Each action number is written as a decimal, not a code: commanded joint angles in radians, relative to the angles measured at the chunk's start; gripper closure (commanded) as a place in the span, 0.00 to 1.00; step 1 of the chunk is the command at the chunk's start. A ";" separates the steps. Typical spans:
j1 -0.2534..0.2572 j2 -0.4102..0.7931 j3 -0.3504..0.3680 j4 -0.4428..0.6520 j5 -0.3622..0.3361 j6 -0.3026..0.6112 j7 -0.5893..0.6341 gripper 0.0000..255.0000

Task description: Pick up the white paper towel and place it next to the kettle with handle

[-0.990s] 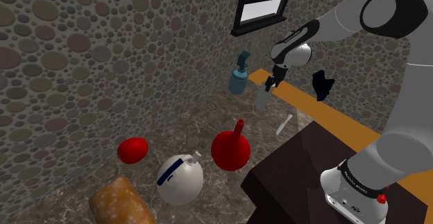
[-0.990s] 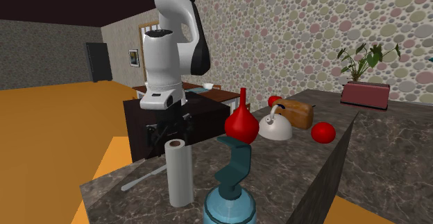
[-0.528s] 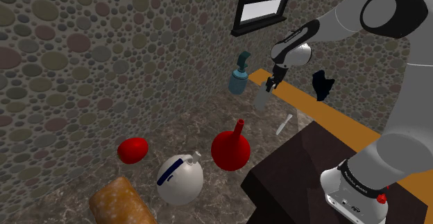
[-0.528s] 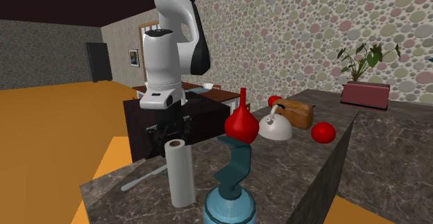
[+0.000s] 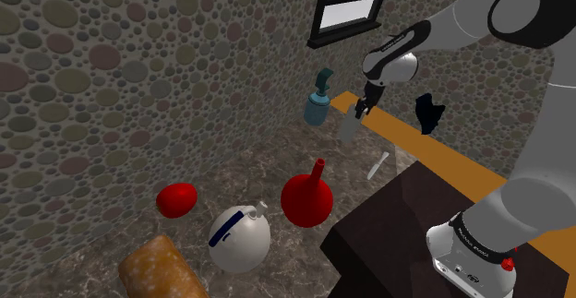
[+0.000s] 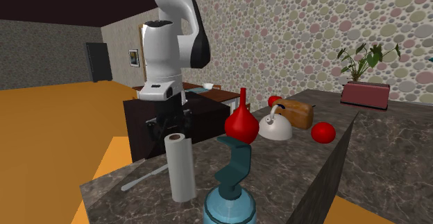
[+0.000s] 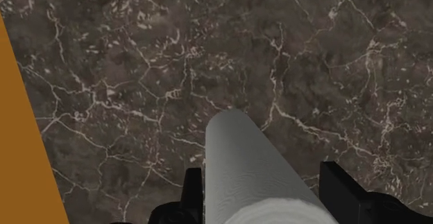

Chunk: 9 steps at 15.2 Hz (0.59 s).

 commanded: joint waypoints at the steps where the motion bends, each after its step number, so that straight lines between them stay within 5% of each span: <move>1: 0.002 -0.021 -0.005 -0.002 -0.007 -0.019 0.004 1.00; 9: 0.015 -0.103 -0.024 0.000 -0.039 -0.101 0.027 1.00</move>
